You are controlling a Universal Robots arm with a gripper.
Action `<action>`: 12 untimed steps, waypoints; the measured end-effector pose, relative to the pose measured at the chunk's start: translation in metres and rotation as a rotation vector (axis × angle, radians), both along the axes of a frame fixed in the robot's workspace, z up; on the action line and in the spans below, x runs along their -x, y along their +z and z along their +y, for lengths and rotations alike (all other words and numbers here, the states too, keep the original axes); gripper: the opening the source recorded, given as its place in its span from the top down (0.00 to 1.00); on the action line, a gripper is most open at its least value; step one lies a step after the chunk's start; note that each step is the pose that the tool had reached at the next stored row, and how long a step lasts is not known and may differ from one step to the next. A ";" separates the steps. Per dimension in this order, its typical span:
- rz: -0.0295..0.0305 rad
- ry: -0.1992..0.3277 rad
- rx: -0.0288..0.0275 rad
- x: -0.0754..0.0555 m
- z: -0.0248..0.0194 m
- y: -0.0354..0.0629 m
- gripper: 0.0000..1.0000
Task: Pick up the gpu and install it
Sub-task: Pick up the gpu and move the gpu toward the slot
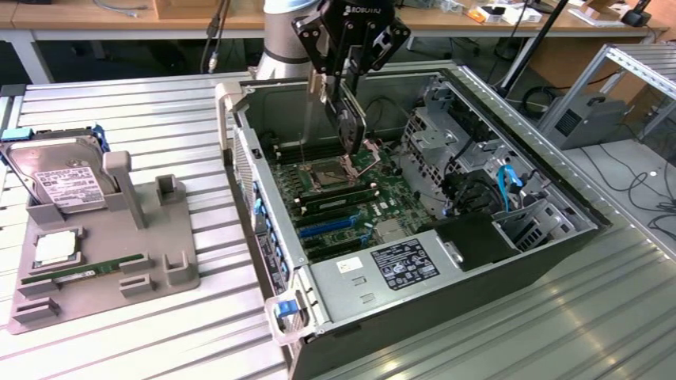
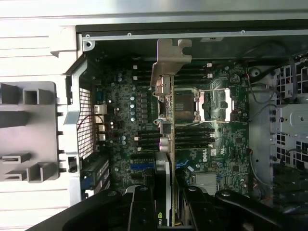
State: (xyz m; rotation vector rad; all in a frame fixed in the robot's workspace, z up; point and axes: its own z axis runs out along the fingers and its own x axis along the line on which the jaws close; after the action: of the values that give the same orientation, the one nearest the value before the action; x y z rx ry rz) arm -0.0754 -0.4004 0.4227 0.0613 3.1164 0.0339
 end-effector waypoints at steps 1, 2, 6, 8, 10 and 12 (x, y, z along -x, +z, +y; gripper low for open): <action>0.0000 0.000 0.0000 -0.001 0.0000 0.0000 0.73; 0.0000 0.000 0.0000 -0.002 0.0000 0.0000 0.73; -0.0001 0.000 0.0000 -0.004 0.0000 0.0000 0.73; 0.0000 0.000 0.0001 -0.005 0.0000 0.0000 0.73; 0.0000 0.000 0.0000 -0.006 0.0000 0.0000 0.73; 0.0000 0.000 0.0000 -0.008 0.0000 0.0000 0.73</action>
State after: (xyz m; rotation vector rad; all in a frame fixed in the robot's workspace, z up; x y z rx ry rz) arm -0.0676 -0.4004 0.4227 0.0614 3.1164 0.0339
